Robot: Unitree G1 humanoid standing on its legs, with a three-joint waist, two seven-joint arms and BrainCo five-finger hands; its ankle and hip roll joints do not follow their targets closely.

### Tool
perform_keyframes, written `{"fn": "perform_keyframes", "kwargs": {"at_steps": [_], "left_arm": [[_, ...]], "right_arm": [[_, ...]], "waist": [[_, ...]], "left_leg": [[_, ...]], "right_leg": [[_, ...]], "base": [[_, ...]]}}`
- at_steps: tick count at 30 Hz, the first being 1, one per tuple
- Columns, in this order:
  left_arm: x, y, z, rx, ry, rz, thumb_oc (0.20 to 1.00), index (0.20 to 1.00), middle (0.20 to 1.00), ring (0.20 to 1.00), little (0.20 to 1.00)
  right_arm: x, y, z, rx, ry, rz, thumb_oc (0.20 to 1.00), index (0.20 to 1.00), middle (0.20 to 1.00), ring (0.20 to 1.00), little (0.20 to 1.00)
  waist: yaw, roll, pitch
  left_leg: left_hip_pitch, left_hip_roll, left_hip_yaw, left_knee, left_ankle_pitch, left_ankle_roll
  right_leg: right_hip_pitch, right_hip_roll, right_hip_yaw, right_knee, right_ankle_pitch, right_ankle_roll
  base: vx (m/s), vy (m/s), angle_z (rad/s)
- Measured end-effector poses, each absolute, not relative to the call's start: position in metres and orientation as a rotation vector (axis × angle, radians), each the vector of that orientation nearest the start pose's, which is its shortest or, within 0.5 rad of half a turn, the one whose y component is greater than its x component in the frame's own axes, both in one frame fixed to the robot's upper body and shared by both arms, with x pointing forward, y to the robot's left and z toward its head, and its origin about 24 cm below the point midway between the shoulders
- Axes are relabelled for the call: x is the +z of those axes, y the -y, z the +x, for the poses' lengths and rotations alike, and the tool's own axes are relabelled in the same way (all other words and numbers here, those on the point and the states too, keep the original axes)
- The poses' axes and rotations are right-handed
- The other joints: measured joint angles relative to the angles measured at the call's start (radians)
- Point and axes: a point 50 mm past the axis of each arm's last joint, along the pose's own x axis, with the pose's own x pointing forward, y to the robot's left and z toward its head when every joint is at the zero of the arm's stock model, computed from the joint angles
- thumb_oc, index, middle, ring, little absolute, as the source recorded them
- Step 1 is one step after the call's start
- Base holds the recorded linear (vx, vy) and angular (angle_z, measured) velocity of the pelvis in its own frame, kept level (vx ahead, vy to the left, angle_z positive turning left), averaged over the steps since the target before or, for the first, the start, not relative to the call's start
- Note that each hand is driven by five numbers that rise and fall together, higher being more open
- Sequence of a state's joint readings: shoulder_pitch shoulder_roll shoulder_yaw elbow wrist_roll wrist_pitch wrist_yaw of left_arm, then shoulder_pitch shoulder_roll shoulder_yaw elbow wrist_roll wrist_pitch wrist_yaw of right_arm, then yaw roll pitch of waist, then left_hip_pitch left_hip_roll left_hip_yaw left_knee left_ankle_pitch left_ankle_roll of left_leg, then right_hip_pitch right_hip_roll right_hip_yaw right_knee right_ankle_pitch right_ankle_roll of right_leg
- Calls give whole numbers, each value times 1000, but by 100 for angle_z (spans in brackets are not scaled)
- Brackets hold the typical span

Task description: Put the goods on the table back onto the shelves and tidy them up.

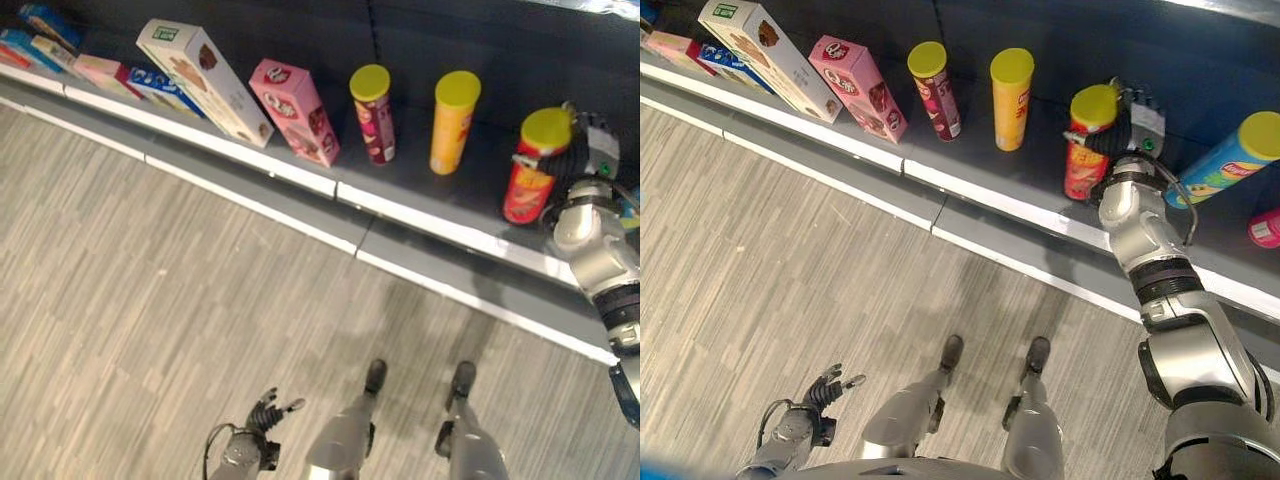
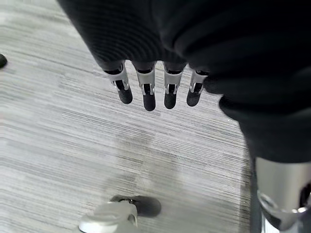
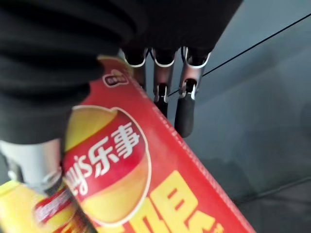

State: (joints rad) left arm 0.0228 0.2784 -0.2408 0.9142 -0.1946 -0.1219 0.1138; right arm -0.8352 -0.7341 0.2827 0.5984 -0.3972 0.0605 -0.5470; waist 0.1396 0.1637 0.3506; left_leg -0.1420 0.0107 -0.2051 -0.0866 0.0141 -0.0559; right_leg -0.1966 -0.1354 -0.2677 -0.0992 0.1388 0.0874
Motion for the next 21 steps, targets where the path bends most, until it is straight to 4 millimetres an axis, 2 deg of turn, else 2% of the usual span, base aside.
{"fn": "perform_keyframes", "kwargs": {"at_steps": [7,14,21], "left_arm": [[-121,-217,168,86,-771,239,1000,1000,1000,1000,1000],[-114,-210,179,70,-717,250,1000,1000,1000,1000,1000],[-114,-209,179,65,-718,255,1000,1000,1000,1000,1000]], "right_arm": [[229,271,362,-728,479,-1125,200,200,200,200,200],[226,264,362,-779,515,-1071,200,200,200,200,200],[227,271,365,-812,483,-1071,200,200,200,200,200]], "waist": [[0,10,5],[1,16,6],[5,44,15]], "left_leg": [[-13,-3,2,0,0,0],[-26,-5,2,1,1,2],[-32,-10,-1,2,2,2]], "right_leg": [[-13,-3,1,0,0,0],[-26,-5,2,0,0,0],[-28,-10,-4,0,0,0]], "base": [[0,0,0],[0,0,0],[-1,-1,2]]}}
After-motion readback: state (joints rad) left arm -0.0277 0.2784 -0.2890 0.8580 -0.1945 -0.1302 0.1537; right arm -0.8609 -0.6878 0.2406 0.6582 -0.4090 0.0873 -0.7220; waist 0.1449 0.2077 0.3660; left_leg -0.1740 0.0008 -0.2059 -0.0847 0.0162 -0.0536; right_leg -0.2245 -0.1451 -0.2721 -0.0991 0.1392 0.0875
